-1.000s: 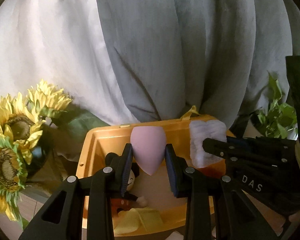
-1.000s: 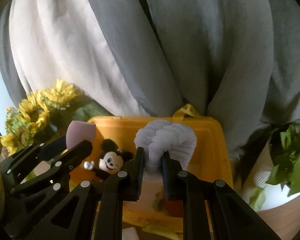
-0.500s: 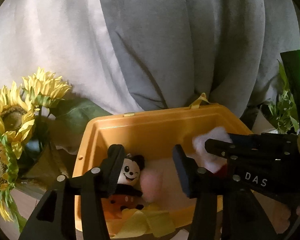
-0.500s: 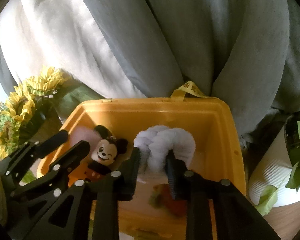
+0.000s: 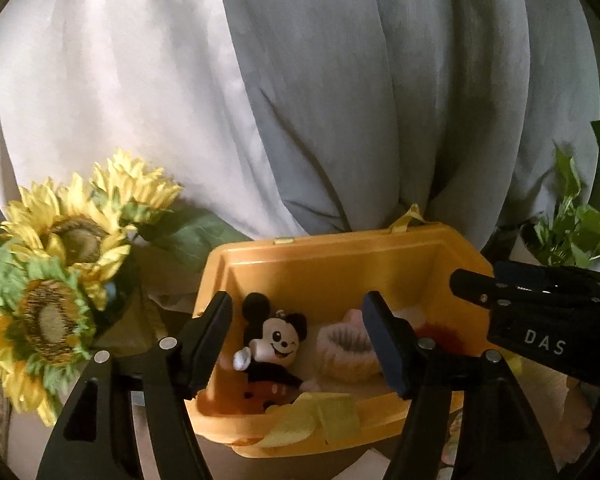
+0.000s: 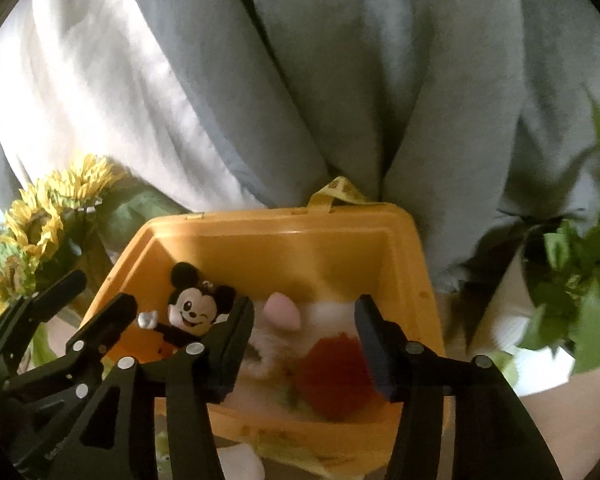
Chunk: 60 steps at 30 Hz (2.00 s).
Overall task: Organize soft objects
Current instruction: 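Open both tools to drop the sponge and headband into the crate, then withdraw both tools from the crate toward the frog and blue box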
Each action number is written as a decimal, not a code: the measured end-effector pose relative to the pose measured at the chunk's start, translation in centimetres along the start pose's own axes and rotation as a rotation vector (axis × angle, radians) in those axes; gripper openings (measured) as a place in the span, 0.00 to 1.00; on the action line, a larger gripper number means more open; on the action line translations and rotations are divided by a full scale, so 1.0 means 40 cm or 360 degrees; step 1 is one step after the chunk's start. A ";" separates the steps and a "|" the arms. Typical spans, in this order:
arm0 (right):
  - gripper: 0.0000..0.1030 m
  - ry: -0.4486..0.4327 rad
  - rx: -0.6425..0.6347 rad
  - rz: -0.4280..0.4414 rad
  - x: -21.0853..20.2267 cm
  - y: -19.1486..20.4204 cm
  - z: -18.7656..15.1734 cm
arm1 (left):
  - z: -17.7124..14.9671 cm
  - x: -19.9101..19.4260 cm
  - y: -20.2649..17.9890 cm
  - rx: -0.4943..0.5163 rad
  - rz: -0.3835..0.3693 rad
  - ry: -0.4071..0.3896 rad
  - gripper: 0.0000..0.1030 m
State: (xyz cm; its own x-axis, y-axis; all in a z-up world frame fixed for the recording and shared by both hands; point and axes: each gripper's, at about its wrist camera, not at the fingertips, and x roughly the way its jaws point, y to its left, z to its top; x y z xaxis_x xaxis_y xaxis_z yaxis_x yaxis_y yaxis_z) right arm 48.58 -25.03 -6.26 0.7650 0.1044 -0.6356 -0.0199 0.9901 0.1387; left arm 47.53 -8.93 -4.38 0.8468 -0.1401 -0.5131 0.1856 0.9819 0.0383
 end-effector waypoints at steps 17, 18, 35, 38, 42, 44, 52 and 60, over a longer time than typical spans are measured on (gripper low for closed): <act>0.72 -0.0285 0.0086 -0.0211 -0.229 0.044 -0.038 | -0.009 -0.195 0.036 0.0015 0.0015 -0.0180 0.66; 0.72 -0.0291 0.0097 -0.0218 -0.239 0.047 -0.043 | -0.011 -0.204 0.037 0.0013 0.0014 -0.0188 0.67; 0.89 -0.0378 0.0214 -0.0369 -0.365 0.113 -0.177 | -0.107 -0.348 0.094 0.0047 0.0029 -0.0254 0.76; 0.90 -0.0378 0.0221 -0.0390 -0.372 0.130 -0.204 | -0.132 -0.355 0.105 0.0058 0.0011 -0.0244 0.79; 0.91 -0.0398 0.0248 -0.0416 -0.381 0.142 -0.237 | -0.164 -0.356 0.119 0.0024 -0.0022 -0.0236 0.84; 0.91 -0.0401 0.0265 -0.0432 -0.383 0.146 -0.253 | -0.176 -0.354 0.126 0.0008 -0.0037 -0.0223 0.85; 0.91 -0.0406 0.0327 -0.0503 -0.376 0.157 -0.314 | -0.227 -0.334 0.137 0.0023 -0.0065 -0.0173 0.85; 0.91 -0.0359 0.0335 -0.0554 -0.341 0.168 -0.374 | -0.284 -0.290 0.147 0.0031 -0.0120 -0.0092 0.85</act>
State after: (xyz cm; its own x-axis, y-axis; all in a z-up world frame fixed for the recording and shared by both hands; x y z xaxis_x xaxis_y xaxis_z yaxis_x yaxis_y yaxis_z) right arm 28.36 -18.41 -8.02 0.8244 -0.2766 -0.4938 0.3760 0.9198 0.1124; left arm 33.12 -0.06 -7.94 0.8573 -0.2211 -0.4650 0.2590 0.9657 0.0184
